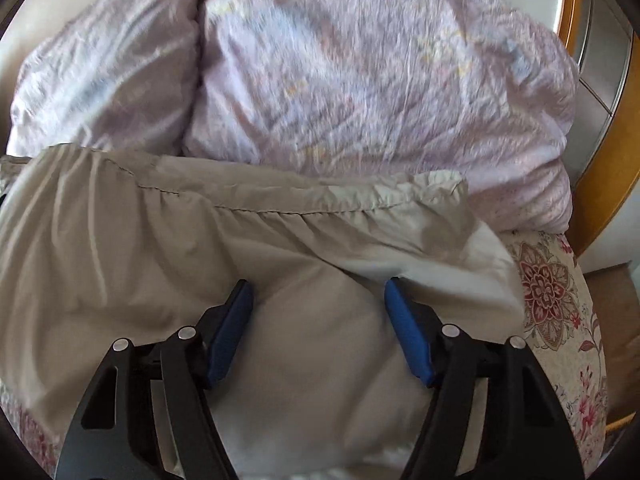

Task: Fold large clothes

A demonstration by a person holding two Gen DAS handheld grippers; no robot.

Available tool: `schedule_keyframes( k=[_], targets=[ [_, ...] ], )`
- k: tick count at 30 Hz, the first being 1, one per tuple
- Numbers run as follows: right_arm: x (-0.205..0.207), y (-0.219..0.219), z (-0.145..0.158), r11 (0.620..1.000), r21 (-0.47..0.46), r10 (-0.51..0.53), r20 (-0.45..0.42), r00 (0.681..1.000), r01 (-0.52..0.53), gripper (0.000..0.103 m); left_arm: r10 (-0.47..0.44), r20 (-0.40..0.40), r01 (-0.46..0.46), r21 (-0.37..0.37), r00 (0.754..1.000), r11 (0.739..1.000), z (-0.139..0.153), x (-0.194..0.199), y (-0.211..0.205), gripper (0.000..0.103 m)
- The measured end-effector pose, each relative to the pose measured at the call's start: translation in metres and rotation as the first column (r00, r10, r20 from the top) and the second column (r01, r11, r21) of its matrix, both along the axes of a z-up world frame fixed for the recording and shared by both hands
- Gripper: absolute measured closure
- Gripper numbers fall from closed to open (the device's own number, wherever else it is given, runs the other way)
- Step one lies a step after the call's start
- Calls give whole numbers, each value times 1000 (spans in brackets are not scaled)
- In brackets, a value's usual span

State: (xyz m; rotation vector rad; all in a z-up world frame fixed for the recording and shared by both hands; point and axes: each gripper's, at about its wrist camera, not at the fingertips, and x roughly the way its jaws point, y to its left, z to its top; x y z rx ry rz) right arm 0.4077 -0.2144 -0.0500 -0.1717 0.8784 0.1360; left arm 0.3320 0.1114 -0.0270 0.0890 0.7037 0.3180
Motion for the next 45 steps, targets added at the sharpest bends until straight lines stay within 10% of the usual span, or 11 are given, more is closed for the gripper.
schedule_keyframes(
  k=[15,45],
  targets=[
    [59,-1,-39,991,40,-130,-24,991,131,28,107,-60,-116,-177,993,977,-43,56,33,2],
    [99,2,-75,988,20,-155,-26,988,156,19,118,-119,-144,-244,986,959,-83,105,52,2]
  ],
)
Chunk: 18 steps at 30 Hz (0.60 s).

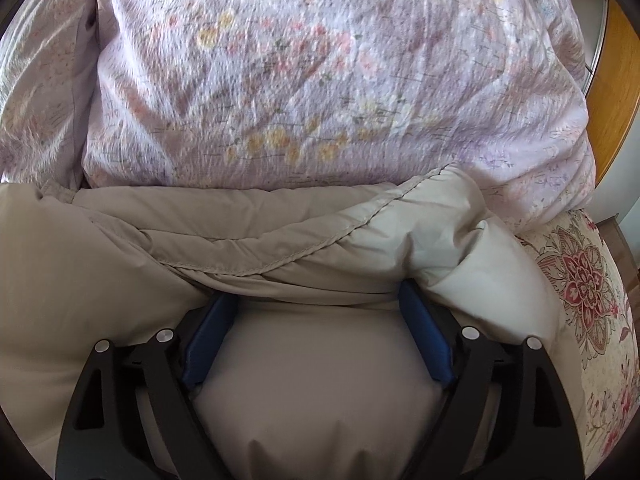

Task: Fold large clothes

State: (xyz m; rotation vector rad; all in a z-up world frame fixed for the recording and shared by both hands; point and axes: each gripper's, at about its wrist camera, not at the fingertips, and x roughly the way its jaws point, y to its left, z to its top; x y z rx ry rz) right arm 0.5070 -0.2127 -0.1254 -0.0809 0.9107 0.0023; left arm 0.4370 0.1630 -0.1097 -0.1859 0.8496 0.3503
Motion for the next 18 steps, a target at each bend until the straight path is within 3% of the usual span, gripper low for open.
schedule_keyframes(
  k=[7,10,12,14,16,18],
  targets=[
    [-18,-27,31,996,84,-35,114,993,26,20,-16,5,16,91,1000,996,31,-34,-6,2],
    [-18,-44,44,993,85,-91,143,985,79,20,-8,39,2,133,999,991,46,-44,6,2],
    [-13,-50,42,991,38,-133,144,981,129,20,38,29,-43,177,999,983,46,-43,17,2],
    [-8,-57,30,986,2,-166,124,978,167,20,66,18,-68,158,998,985,42,-47,30,2],
    [1,-65,10,981,7,-193,47,980,193,20,86,-6,-85,123,996,989,31,-45,41,2],
    [4,-65,6,980,5,-198,40,979,198,20,98,-10,-97,76,995,992,22,-44,51,2]
  ],
)
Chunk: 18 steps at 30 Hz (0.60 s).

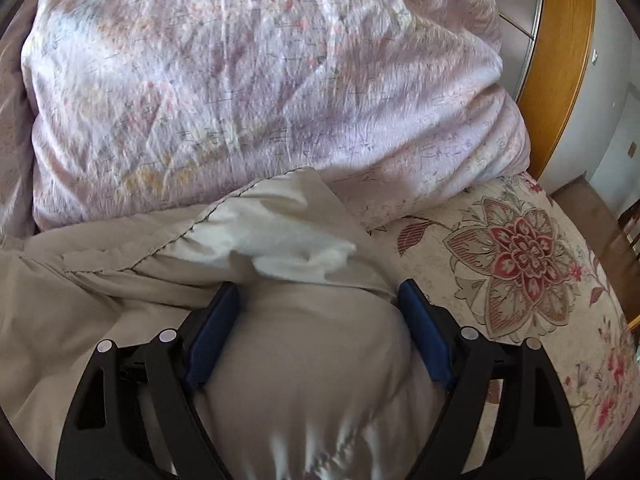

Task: Fold large clothes

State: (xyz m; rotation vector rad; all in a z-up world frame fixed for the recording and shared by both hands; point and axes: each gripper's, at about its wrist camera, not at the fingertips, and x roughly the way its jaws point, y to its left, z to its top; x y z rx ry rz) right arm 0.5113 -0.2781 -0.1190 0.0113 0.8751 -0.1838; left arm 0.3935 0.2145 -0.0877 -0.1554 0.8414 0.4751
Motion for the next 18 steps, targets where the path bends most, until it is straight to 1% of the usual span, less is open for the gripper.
schedule_keyframes(
  k=[5,9,12,16,18],
  targets=[
    [6,14,-9,998,-57,-4,-25,1000,3,17,10,5,-10,-28,1000,1000,-12,0,6,2],
    [5,19,-13,996,-84,-14,-37,999,10,15,7,8,-6,-107,1000,994,-19,-1,20,2],
    [3,21,-14,997,-82,-16,-47,999,12,14,7,9,-6,-139,1000,990,-24,2,19,2],
    [5,9,-17,999,-35,-20,-51,998,18,13,22,33,-16,-186,999,982,-24,4,22,2],
    [6,1,-16,1000,-13,-22,-43,999,21,13,30,45,-20,-190,999,982,-22,2,21,2]
  ],
)
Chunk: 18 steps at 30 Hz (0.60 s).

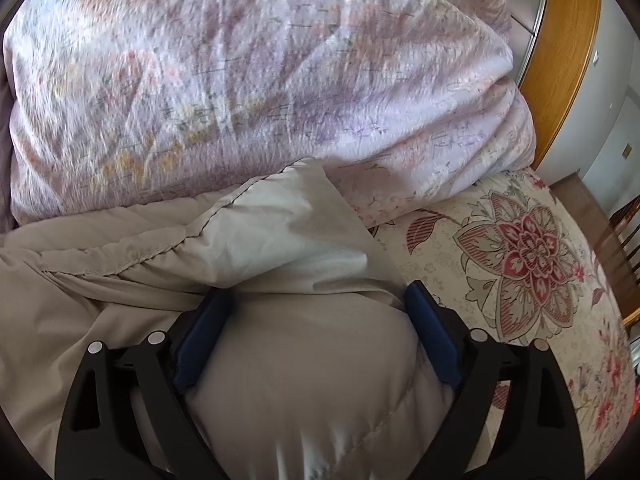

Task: Fold large clothes

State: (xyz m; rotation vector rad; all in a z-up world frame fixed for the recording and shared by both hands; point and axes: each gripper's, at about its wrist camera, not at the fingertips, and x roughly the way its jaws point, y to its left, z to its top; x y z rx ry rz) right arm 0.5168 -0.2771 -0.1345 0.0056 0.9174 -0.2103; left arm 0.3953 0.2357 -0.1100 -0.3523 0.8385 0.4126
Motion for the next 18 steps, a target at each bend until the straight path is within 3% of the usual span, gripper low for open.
schedule_keyframes(
  k=[5,10,15,18],
  targets=[
    [-22,-21,19,996,89,11,30,999,-14,13,-1,8,1,-12,1000,1000,17,-38,5,3],
    [-95,-49,50,965,261,15,69,997,-33,14,-69,52,72,-67,996,995,48,-109,0,3],
    [-154,-72,57,901,432,-40,21,999,27,17,-92,70,98,-88,993,991,67,-172,-5,3],
    [-177,-81,50,847,527,-69,-29,997,74,22,-90,70,100,-149,993,984,65,-198,-12,3]
  ],
)
